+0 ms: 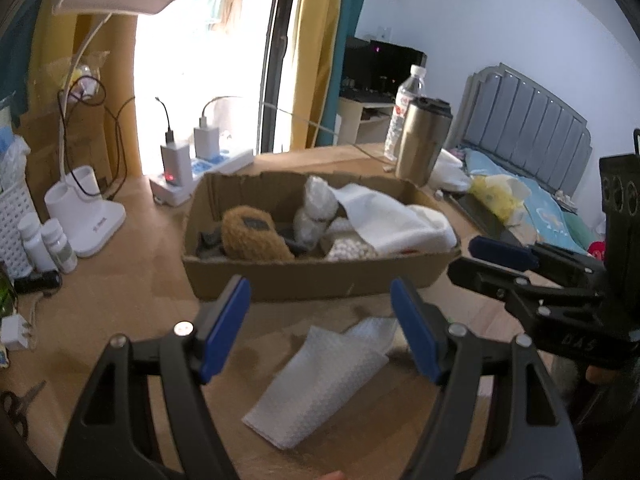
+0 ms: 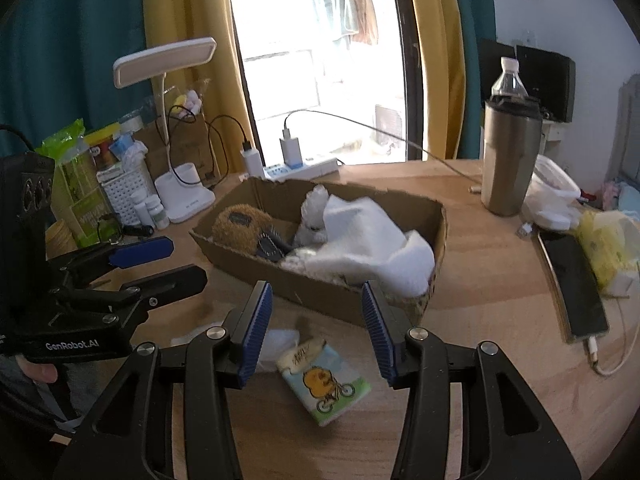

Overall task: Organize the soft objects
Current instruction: 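Withdraw both grippers from the box toward the wipe and tissue pack, then close the left gripper on the white wipe while right closes on the capybara tissue pack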

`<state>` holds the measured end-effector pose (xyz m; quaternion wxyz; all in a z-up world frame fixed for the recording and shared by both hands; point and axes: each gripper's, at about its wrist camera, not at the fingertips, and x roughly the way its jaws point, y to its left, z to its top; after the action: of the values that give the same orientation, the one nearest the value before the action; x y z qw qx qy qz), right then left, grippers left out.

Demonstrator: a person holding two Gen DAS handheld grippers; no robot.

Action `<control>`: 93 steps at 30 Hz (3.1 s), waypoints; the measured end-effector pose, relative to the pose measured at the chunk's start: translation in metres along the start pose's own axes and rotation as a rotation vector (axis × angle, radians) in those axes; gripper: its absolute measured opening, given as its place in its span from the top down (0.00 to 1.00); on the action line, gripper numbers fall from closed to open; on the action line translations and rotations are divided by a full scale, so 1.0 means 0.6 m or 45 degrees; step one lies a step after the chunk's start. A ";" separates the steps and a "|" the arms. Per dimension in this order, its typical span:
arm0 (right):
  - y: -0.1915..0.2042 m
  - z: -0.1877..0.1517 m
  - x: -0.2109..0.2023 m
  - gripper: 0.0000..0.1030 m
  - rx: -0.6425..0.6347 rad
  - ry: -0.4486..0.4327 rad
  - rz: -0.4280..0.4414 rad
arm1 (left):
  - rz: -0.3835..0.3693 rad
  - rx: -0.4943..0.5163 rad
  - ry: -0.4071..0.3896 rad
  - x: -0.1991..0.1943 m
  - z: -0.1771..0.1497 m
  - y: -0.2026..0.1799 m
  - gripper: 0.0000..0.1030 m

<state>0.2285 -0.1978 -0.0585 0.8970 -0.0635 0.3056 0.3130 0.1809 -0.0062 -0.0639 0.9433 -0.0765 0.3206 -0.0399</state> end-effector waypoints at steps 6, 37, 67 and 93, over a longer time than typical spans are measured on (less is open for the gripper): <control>-0.008 -0.025 0.016 0.51 0.019 0.042 0.005 | -0.001 -0.005 0.042 0.016 -0.023 -0.004 0.28; -0.013 -0.074 0.081 0.38 0.048 0.240 0.030 | -0.002 -0.008 0.226 0.070 -0.082 -0.010 0.28; -0.046 -0.077 0.065 0.56 0.083 0.178 0.050 | 0.095 0.103 0.320 0.113 -0.090 -0.046 0.44; -0.020 -0.082 0.084 0.46 -0.013 0.249 0.016 | 0.025 0.110 0.256 0.080 -0.087 -0.051 0.79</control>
<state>0.2419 -0.1962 -0.1289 0.8606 -0.0963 0.3905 0.3124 0.1864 -0.0487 -0.1284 0.9091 -0.0282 0.4123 -0.0520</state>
